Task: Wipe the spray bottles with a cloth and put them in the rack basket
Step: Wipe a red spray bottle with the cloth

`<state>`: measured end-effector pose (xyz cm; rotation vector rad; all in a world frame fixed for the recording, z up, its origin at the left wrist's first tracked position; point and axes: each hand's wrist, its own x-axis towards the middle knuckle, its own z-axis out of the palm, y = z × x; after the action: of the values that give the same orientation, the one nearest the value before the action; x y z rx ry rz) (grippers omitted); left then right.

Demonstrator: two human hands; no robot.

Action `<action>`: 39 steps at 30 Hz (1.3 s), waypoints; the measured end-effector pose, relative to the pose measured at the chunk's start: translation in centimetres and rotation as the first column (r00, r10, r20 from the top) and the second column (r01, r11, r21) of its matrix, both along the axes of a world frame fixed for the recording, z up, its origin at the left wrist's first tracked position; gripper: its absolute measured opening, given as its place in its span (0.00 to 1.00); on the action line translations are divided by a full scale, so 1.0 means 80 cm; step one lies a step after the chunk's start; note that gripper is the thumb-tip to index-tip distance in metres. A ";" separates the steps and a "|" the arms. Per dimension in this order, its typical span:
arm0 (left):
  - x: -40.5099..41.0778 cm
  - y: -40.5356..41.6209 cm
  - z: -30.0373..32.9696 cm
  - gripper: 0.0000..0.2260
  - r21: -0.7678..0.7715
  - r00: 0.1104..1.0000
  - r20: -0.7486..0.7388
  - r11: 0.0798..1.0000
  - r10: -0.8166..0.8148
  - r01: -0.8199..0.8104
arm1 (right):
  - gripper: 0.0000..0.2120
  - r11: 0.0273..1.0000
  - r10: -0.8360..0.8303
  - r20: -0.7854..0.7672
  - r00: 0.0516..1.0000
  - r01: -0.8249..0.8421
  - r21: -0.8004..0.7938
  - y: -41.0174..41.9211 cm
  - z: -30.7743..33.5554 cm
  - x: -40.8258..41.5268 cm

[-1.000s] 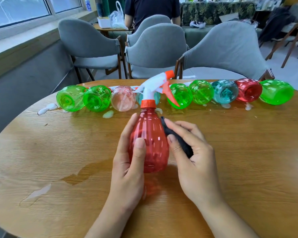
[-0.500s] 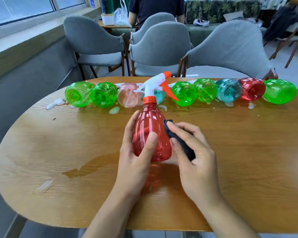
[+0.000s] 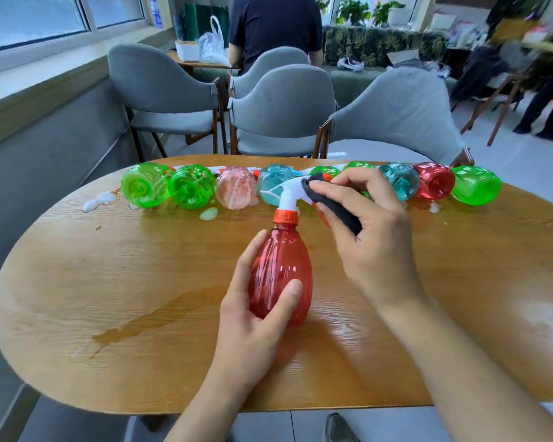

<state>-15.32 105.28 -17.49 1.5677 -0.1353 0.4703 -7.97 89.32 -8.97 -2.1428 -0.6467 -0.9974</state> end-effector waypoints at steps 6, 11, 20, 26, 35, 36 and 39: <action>0.006 0.000 -0.003 0.30 -0.019 1.000 0.026 1.000 0.017 -0.017 | 0.11 0.971 0.066 -0.013 0.998 -0.067 -0.231 0.027 -0.010 0.003; 0.006 0.002 -0.009 0.31 0.004 0.999 0.037 1.000 0.020 -0.020 | 0.11 0.983 -0.005 0.020 1.000 0.009 -0.183 0.026 0.010 0.014; 0.008 0.005 -0.013 0.33 0.038 0.999 0.020 0.998 0.041 -0.042 | 0.11 0.971 0.050 -0.043 0.998 -0.059 -0.233 0.052 0.025 0.011; 0.009 0.005 -0.015 0.33 0.053 0.998 0.020 0.997 0.063 -0.064 | 0.09 0.949 0.080 -0.078 0.994 -0.100 -0.298 0.067 0.031 0.009; 0.009 0.006 -0.014 0.32 0.003 0.997 0.010 0.997 0.082 -0.082 | 0.08 0.959 0.118 -0.155 0.981 -0.153 -0.239 0.055 0.016 0.005; 0.010 0.007 -0.014 0.32 -0.002 0.997 0.008 0.997 0.083 -0.083 | 0.08 0.940 0.185 -0.189 0.964 -0.230 -0.253 0.056 0.013 0.001; 0.009 0.005 -0.013 0.31 0.004 0.998 0.014 0.998 0.061 -0.061 | 0.08 0.972 0.097 -0.122 0.988 -0.121 -0.204 0.046 0.015 0.007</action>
<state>-14.63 105.71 -18.57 1.5770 -0.0995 0.5292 -7.43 93.02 -7.74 -2.2990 -0.8380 -0.7737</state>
